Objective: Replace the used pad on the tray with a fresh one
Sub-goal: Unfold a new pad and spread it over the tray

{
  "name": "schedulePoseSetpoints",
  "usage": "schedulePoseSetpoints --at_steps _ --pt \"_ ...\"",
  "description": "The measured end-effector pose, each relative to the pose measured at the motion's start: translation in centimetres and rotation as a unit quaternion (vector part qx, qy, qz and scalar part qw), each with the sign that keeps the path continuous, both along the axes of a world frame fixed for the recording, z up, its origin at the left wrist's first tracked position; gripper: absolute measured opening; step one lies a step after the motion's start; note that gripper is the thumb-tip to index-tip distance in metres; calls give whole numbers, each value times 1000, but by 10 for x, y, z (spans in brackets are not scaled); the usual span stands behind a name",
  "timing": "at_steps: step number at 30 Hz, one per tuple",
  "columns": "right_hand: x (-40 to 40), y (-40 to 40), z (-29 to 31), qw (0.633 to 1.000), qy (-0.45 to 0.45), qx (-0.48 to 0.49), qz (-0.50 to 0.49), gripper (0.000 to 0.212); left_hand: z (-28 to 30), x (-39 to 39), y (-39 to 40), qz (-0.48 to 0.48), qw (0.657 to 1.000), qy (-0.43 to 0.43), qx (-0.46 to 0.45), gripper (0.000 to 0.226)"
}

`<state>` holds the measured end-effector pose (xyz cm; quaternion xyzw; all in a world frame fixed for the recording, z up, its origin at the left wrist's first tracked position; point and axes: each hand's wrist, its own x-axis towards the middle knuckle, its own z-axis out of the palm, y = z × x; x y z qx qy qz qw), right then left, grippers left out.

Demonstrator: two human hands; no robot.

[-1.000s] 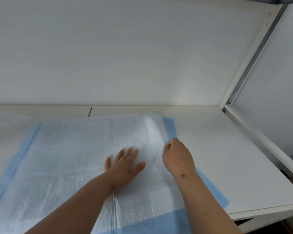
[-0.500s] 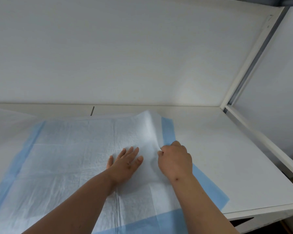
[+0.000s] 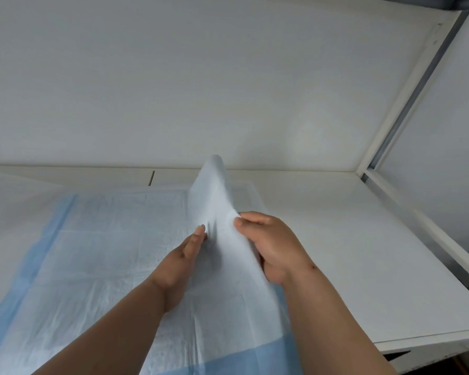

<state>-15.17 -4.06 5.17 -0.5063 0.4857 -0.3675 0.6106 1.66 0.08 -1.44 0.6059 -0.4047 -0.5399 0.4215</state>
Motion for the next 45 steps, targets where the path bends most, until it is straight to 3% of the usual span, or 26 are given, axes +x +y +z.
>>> schedulePoseSetpoints --at_steps 3,6,8,11,14,16,19,23,25,27,29,31,32,39,45 --pt "-26 -3 -12 987 -120 101 -27 18 2 -6 1 -9 1000 -5 -19 91" --pt "-37 1 -32 976 -136 170 -5 37 1 -12 2 -7 999 -11 -34 74" --pt "-26 6 -34 985 -103 136 28 43 0 -11 -1 13 999 23 -26 75" --pt "6 19 -22 994 58 -14 95 60 -8 -3 -6 42 991 120 -39 80" --pt "38 26 -18 950 204 -136 191 62 -9 10 -7 104 959 254 -73 75" --pt "49 32 -18 941 199 -149 231 63 -3 16 -3 136 940 301 -87 73" --pt "40 34 -16 968 98 -105 207 63 6 15 1 130 940 301 -101 72" --pt "-2 21 -21 992 -119 1 49 62 13 -1 4 86 978 160 -102 68" --pt "-26 13 -29 972 -216 76 -45 59 15 -10 5 53 993 47 -94 65" --pt "-45 11 -33 949 -263 153 -81 39 12 -20 4 -19 994 -74 -80 66" --pt "-56 14 -32 941 -259 205 -81 24 4 -29 0 -113 958 -258 -47 67" --pt "-63 14 -34 947 -230 209 -85 31 -5 -38 -6 -175 881 -439 -8 61" --pt "-65 14 -33 951 -216 209 -78 30 -8 -41 -7 -189 856 -482 1 60" --pt "-86 16 -43 963 -120 242 -12 32 -18 -43 -10 -223 819 -529 12 62" --pt "-90 26 -50 953 -106 282 39 47 -15 -48 -11 -229 815 -531 34 55"
